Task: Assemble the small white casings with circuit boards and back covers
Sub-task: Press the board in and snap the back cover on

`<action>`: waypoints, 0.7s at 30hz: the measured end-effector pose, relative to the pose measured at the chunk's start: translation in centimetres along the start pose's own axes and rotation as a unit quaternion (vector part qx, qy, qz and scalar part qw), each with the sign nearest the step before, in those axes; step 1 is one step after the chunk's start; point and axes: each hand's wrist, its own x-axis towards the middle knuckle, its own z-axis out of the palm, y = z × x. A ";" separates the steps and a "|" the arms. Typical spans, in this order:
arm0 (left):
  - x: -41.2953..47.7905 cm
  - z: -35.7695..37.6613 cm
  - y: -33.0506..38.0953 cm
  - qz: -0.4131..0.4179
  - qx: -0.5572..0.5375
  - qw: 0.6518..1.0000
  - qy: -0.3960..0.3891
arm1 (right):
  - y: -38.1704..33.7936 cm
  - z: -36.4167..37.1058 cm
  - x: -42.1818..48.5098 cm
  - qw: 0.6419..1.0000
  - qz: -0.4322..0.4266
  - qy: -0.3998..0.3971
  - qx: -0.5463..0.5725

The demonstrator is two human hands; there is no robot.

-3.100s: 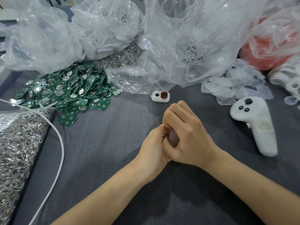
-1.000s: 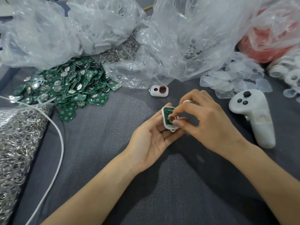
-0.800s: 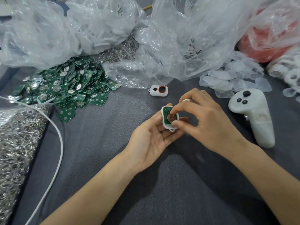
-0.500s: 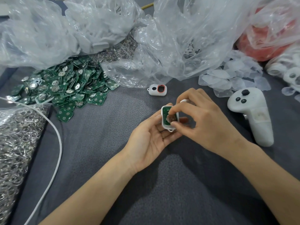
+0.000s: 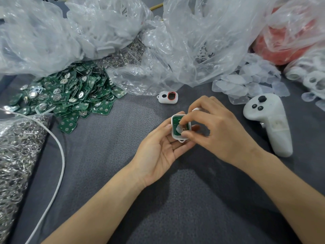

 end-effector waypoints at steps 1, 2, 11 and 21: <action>0.0 0.1 0.0 0.001 -0.001 1.000 -0.001 | 0.0 0.0 0.0 1.000 -0.001 0.002 -0.001; 0.0 0.1 0.0 0.001 -0.002 1.000 -0.002 | 0.1 0.0 0.0 1.000 -0.002 0.002 -0.002; -0.2 0.3 0.1 0.000 -0.005 1.000 -0.001 | 0.4 0.0 0.0 1.000 -0.008 -0.003 0.003; -0.3 0.3 0.4 -0.029 -0.043 0.998 -0.018 | 0.7 -1.9 0.4 0.962 0.065 0.165 0.209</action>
